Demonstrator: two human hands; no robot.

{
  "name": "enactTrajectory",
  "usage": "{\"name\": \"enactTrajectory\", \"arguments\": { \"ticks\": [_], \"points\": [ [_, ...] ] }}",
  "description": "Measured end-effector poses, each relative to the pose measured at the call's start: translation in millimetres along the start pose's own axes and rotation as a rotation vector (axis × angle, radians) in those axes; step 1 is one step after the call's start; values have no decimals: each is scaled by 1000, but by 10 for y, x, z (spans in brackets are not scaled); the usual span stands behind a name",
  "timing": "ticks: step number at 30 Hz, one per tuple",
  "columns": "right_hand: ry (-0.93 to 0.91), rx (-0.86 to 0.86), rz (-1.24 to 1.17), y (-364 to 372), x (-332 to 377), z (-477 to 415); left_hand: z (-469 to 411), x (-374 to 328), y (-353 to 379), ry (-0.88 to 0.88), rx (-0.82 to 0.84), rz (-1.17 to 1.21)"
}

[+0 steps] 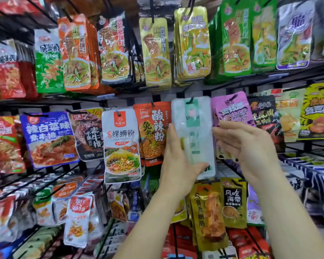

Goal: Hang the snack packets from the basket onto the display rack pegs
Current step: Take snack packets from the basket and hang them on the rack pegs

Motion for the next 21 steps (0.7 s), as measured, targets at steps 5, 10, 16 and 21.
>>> {"name": "enactTrajectory", "arguments": {
  "ticks": [5, 10, 16, 21],
  "points": [
    [-99, 72, 428, 194, -225, 154, 42, 18, 46, -62, 37, -19],
    [-236, 63, 747, 308, -205, 268, 150, 70, -17, -76, 50, -119],
    [-551, -105, 821, 484, -87, 767, 665, 181, -485, -39, 56, -57],
    [-565, 155, 510, 1115, -257, 1351, 1139, 352, -1347, 30, -205, 33]
  ]
}}
Point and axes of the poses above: each hand's wrist, its own z-axis away from the middle knuckle, its own y-axis out of the palm, x = y × z, the point moved 9 cm from there along -z, towards the middle knuckle, and after that the axes turned 2 degrees about z, right-handed, at the moved point
